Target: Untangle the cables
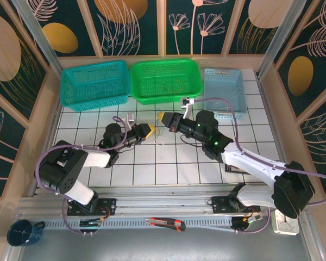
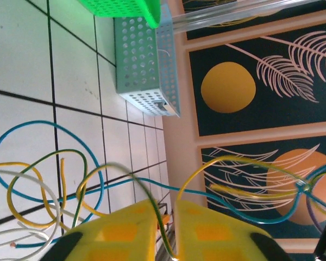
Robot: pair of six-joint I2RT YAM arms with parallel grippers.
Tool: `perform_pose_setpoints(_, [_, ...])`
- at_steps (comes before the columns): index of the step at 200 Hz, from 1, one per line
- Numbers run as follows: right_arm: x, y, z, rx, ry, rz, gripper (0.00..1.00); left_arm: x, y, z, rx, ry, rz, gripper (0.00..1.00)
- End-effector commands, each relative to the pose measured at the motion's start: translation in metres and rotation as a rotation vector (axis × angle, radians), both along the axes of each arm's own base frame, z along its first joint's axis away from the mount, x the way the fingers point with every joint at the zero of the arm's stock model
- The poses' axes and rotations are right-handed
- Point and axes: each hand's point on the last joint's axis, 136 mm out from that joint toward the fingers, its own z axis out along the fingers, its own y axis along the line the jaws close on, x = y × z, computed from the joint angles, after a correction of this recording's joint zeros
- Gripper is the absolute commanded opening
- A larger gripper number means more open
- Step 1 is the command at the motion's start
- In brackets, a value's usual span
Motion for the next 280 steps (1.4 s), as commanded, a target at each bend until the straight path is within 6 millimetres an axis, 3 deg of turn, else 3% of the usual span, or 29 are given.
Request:
perform_pose_setpoints(1, [-0.005,-0.009,-0.009,-0.013,-0.004,-0.032,0.0,0.008,-0.001,0.028,0.002,-0.099,0.025,0.02])
perform_pose_setpoints(40, [-0.006,-0.028,-0.058,-0.089,0.067,-0.106,0.0,0.014,0.003,0.053,0.067,-0.17,0.057,0.0])
perform_pose_setpoints(106, [-0.011,-0.048,-0.153,-0.27,0.266,-0.172,0.0,0.015,0.002,0.12,0.028,-0.296,0.055,0.0])
perform_pose_setpoints(125, [-0.013,-0.046,-0.164,-0.312,0.294,-0.154,0.3,0.013,0.0,0.131,0.011,-0.315,0.042,0.0])
perform_pose_setpoints(139, [-0.012,-0.045,-0.163,-0.324,0.293,-0.15,0.45,0.011,-0.001,0.133,0.008,-0.321,0.032,0.0])
perform_pose_setpoints(159, [-0.01,-0.047,-0.153,-0.34,0.269,-0.158,0.54,0.01,-0.001,0.133,0.017,-0.329,0.024,0.0])
perform_pose_setpoints(227, [0.002,-0.051,-0.094,-0.36,0.122,-0.189,0.55,0.007,-0.003,0.119,0.055,-0.323,0.001,0.0])
perform_pose_setpoints(280, [0.021,-0.028,-0.077,-0.416,-0.031,-0.136,0.64,0.006,-0.005,0.123,0.039,-0.328,-0.012,0.0])
